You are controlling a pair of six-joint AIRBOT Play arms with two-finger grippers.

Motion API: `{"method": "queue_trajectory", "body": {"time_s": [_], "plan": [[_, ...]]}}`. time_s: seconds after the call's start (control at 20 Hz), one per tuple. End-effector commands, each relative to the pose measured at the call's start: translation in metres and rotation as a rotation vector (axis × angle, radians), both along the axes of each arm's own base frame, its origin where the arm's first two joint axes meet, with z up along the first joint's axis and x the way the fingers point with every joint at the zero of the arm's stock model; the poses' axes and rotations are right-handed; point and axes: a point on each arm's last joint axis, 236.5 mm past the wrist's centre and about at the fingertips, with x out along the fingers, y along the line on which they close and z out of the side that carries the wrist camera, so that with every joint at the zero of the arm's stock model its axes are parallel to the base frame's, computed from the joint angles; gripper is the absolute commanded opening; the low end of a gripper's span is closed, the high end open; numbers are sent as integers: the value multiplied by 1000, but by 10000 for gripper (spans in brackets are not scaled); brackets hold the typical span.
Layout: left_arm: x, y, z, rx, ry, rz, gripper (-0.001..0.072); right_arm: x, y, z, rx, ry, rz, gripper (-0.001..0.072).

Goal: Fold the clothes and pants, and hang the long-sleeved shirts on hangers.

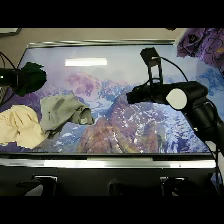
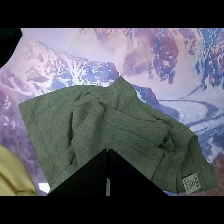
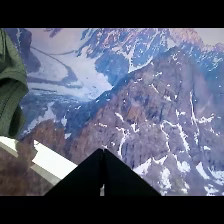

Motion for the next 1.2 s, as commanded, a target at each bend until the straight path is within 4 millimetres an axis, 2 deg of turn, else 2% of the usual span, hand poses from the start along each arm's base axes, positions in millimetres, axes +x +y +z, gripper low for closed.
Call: {"method": "queue_trajectory", "body": {"time_s": [0.0, 0.85, 0.9, 0.95, 1.05, 1.15], "plan": [[0, 0, 0, 0, 0, 1, 18, 0, 0, 0, 0, -1, 1, 36], [-1, -1, -1, -11, 6, 8, 23, -1, 0, 0, 0, 2, 1, 36], [0, -1, -2, -25, 10, 25, 235, -1, 0, 0, 0, 2, 1, 36], [1, 0, -8, -66, 31, 82, 691, -1, 0, 0, 0, 2, 1, 36], [1, 9, -38, -49, 117, 124, 705, -1, 0, 0, 0, 2, 1, 36], [-2, 19, -97, -36, 246, 151, 703, -1, 0, 0, 0, 2, 1, 36]]}}
